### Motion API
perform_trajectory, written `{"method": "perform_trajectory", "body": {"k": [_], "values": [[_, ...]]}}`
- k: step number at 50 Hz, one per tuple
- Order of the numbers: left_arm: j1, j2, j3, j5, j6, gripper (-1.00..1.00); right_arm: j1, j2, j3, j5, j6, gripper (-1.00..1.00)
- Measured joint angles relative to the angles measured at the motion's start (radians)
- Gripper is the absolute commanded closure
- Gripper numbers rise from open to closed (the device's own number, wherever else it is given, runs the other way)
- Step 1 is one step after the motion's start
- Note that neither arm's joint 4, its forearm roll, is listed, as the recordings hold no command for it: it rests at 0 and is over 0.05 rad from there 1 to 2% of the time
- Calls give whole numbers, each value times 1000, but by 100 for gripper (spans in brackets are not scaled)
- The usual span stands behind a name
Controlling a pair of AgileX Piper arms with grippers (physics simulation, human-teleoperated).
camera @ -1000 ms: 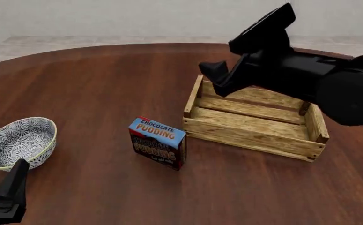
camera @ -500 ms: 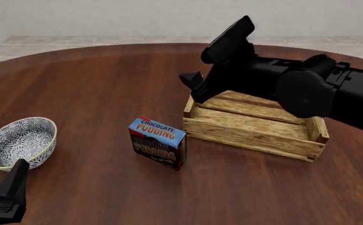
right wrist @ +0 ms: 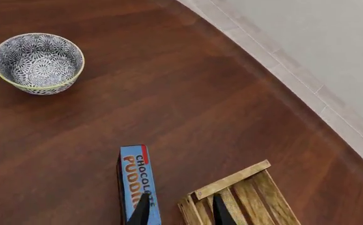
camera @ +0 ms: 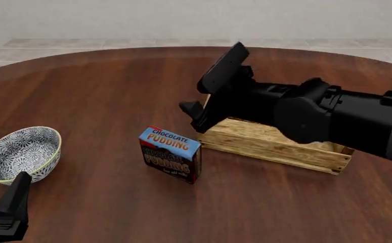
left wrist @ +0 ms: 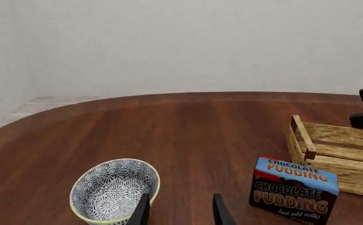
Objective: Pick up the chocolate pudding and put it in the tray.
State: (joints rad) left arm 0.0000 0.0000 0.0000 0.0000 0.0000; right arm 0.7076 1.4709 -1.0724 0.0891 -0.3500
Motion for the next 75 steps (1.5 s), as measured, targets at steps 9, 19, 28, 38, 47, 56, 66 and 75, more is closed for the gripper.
{"method": "perform_trajectory", "body": {"k": [9,19,28,38,47,56,66,75], "values": [[0,0,0,0,0,-100,21,18,25,-24,-8,-100],[0,0,0,0,0,-100,37,32,42,-41,-19,-100],[0,0,0,0,0,-100,52,37,53,-49,-26,-100],[0,0,0,0,0,-100,70,43,63,-56,-32,-100],[0,0,0,0,0,-100,83,49,70,-59,-36,-100],[0,0,0,0,0,-100,97,58,78,-63,-40,-100],[0,0,0,0,0,-100,113,61,84,-65,-44,-100],[0,0,0,0,0,-100,117,68,91,-71,-43,-100]]}}
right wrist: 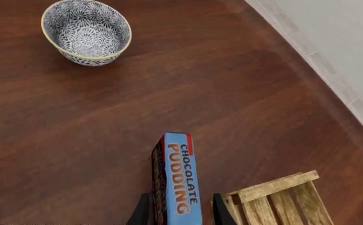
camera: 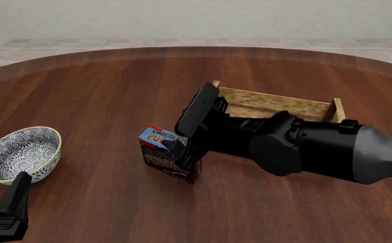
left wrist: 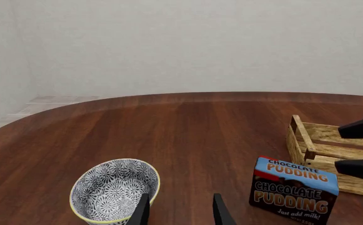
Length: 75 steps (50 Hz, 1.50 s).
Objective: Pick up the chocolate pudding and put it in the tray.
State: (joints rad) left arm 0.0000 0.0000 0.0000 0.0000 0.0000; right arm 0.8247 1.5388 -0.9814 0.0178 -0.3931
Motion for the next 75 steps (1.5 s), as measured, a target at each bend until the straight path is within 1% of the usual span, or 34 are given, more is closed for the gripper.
{"method": "perform_trajectory", "body": {"k": [21,40,75], "values": [[0,0,0,0,0,-100,-1,13,16,-16,13,-100],[0,0,0,0,0,-100,-1,25,31,-30,13,-100],[0,0,0,0,0,-100,-15,49,30,-37,22,-100]]}}
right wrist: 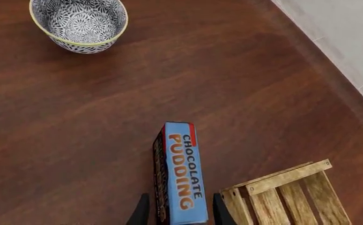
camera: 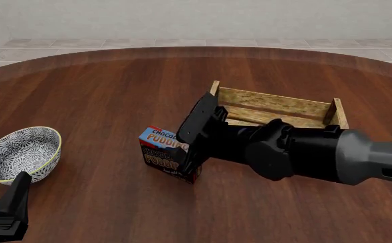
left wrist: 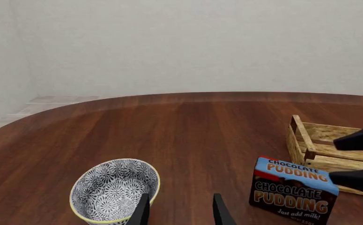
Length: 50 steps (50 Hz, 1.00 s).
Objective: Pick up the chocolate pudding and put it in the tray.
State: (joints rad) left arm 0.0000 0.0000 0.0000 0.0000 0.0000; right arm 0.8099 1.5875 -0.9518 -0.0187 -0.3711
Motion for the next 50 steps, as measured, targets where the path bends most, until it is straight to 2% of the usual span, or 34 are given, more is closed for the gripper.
{"method": "perform_trajectory", "body": {"k": [50], "values": [[0,0,0,0,0,-100,-17,48,0,-33,35,-100]]}}
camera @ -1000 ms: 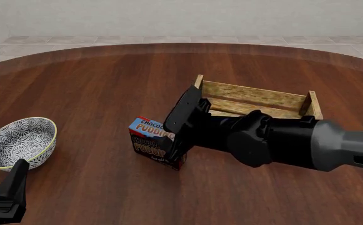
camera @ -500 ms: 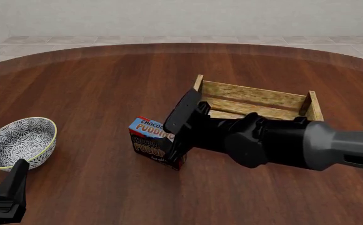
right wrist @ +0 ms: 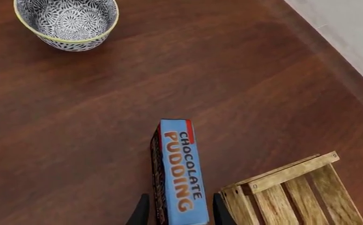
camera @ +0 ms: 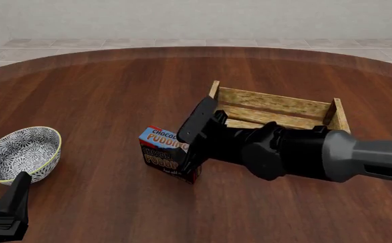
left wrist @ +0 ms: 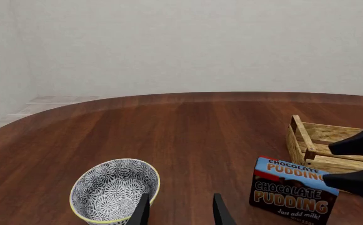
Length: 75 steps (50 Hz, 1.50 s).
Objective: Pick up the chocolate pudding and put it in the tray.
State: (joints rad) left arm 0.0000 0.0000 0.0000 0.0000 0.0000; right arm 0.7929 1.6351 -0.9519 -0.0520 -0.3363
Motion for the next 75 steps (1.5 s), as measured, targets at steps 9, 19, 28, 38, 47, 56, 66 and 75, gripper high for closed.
{"method": "perform_trajectory", "body": {"k": [9,19,28,38,47,56,66,75], "values": [[0,0,0,0,0,-100,-4,8,-1,-4,3,-100],[0,0,0,0,0,-100,-7,15,0,-9,7,-100],[0,0,0,0,0,-100,-8,25,1,-16,11,-100],[0,0,0,0,0,-100,-9,35,2,-21,14,-100],[0,0,0,0,0,-100,-12,41,3,-25,16,-100],[0,0,0,0,0,-100,-16,49,4,-31,18,-100],[0,0,0,0,0,-100,-22,58,1,-35,18,-100],[0,0,0,0,0,-100,-28,70,-3,-40,21,-100]]}}
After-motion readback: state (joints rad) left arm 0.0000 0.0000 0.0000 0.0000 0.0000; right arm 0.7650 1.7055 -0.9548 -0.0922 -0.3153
